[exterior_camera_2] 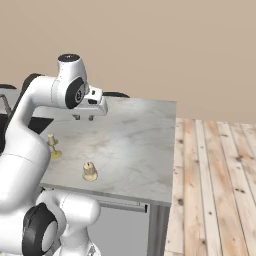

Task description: Pick the candle and candle from the dining table and place them in the open cabinet. Close the cabinet after placing the objects.

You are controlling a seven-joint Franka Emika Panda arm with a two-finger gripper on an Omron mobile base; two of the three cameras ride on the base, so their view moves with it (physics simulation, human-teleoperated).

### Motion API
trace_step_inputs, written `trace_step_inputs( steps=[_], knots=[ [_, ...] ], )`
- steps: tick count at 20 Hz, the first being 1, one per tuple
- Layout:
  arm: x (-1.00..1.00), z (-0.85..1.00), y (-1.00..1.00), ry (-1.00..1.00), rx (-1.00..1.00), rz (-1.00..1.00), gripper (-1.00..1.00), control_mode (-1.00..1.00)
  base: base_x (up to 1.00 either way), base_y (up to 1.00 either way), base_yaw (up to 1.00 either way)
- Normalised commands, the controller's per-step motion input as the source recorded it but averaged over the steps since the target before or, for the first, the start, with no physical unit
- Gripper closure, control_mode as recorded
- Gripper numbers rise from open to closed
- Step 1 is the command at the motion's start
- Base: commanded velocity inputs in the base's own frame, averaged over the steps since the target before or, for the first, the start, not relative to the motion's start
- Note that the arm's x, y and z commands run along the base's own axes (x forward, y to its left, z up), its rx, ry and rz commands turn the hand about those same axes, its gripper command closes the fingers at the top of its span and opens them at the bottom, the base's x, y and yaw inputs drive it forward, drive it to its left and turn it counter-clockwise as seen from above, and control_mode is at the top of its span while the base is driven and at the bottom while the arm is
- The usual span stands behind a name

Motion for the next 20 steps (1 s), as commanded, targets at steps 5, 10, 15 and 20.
trace_step_inputs(
  steps=[5,10,15,20],
  knots=[
    [-0.21,-0.04,0.0,-0.1,0.0,0.0,-1.0,-1.0,0.0,0.0,0.0],
    [-0.53,-0.2,0.0,-0.13,0.0,0.0,-1.0,-1.0,0.0,0.0,0.0],
    [-0.48,-0.23,0.03,-0.03,0.0,0.0,-1.0,-1.0,0.0,0.0,0.0],
    [-0.19,-0.24,0.06,0.02,0.0,0.0,-1.0,-1.0,0.0,0.0,0.0]
  ],
)
